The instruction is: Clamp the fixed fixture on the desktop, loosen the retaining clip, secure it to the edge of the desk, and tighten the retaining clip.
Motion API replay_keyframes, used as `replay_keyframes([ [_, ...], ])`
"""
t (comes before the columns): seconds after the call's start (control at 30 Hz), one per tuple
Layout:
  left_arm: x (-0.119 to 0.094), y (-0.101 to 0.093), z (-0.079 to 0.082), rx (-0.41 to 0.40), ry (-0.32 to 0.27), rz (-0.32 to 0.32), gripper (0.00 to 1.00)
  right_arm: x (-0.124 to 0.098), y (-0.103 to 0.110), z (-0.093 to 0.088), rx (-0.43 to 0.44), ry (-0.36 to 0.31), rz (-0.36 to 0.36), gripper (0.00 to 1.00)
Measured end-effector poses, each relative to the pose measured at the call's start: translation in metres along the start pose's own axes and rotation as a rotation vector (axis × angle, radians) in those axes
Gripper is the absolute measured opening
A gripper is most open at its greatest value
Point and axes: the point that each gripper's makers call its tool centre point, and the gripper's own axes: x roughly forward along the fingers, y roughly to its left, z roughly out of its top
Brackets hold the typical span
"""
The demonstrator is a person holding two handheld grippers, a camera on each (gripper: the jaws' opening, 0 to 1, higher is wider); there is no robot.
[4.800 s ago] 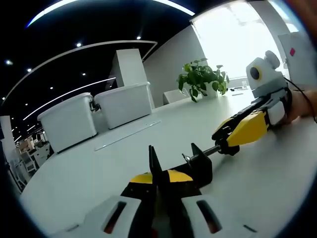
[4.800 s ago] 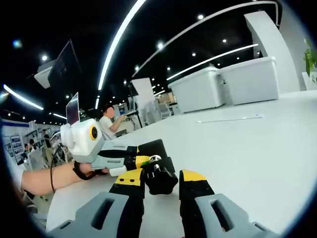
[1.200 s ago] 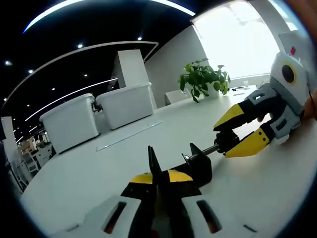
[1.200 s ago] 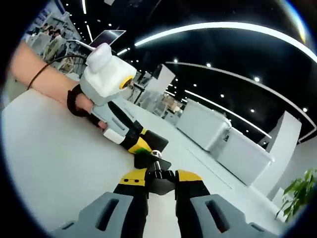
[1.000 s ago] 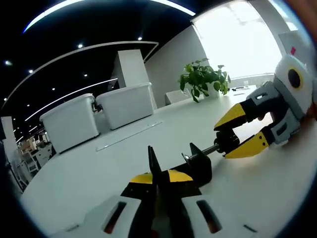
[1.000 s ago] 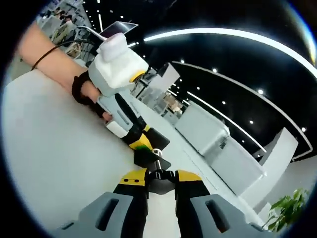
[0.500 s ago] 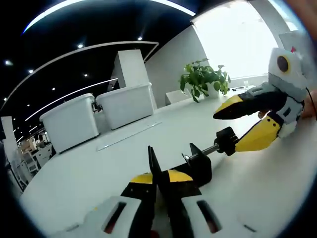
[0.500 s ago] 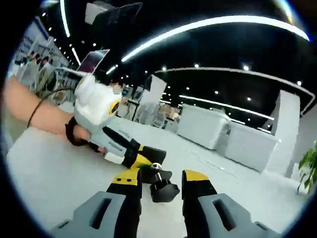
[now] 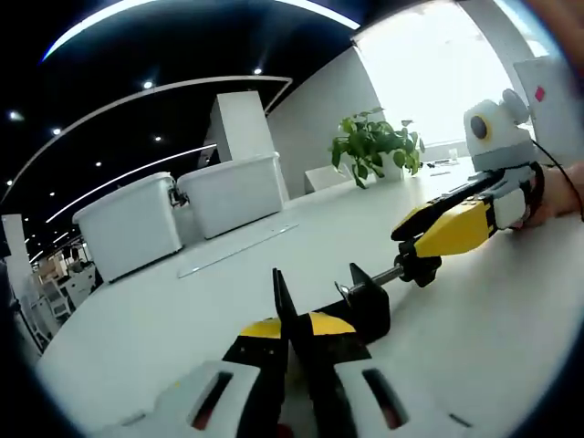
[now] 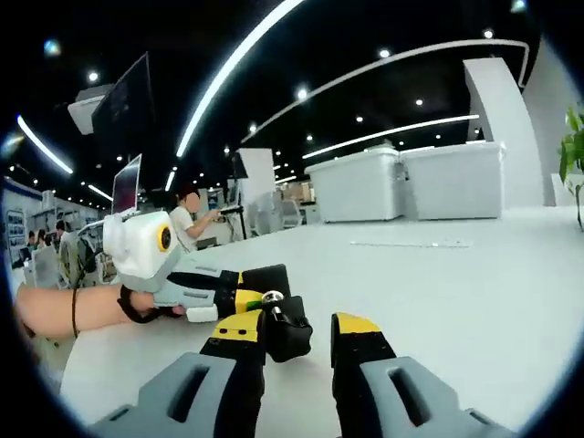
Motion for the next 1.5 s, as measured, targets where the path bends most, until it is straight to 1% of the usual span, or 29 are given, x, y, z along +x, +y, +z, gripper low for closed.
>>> replay_keyframes([
  [0.1, 0.001, 0.001, 0.000, 0.000, 0.000, 0.000, 0.07, 0.001, 0.001, -0.002, 0.042, 0.009, 0.016, 0.25],
  [0.2, 0.001, 0.001, -0.001, 0.000, 0.000, 0.000, 0.07, 0.001, 0.005, -0.003, 0.049, 0.012, 0.028, 0.23],
  [0.4, 0.000, 0.000, -0.001, 0.000, 0.000, 0.000, 0.07, 0.003, 0.012, -0.005, 0.044, 0.024, 0.059, 0.23],
  [0.6, 0.000, 0.000, 0.000, 0.000, 0.000, 0.001, 0.07, 0.003, 0.014, -0.007, 0.032, 0.030, 0.059, 0.23],
  [0.7, 0.000, 0.001, 0.000, 0.000, 0.000, 0.001, 0.07, 0.005, 0.015, -0.008, 0.009, 0.034, 0.064, 0.23],
  [0.97, -0.006, -0.005, 0.000, 0.000, -0.001, 0.002, 0.07, 0.006, 0.016, -0.008, -0.097, 0.030, 0.065, 0.23],
  [1.07, -0.007, -0.006, 0.000, 0.000, -0.001, 0.002, 0.07, 0.006, 0.016, -0.008, -0.152, 0.025, 0.060, 0.23],
  [1.27, -0.005, -0.004, 0.000, 0.000, 0.000, 0.002, 0.07, 0.006, 0.020, -0.006, -0.391, 0.021, 0.021, 0.23],
  [1.3, -0.004, -0.003, 0.000, -0.001, 0.000, 0.002, 0.07, 0.006, 0.021, -0.006, -0.447, 0.021, 0.010, 0.23],
  [1.33, -0.003, -0.002, 0.000, 0.000, 0.000, 0.002, 0.07, 0.007, 0.021, -0.006, -0.477, 0.022, 0.003, 0.23],
  [1.4, -0.002, -0.001, 0.000, 0.000, 0.000, 0.002, 0.07, 0.007, 0.023, -0.007, -0.519, 0.020, -0.010, 0.23],
  [1.5, 0.001, 0.001, -0.001, 0.001, 0.000, 0.002, 0.07, 0.007, 0.023, -0.007, -0.541, 0.021, -0.013, 0.23],
])
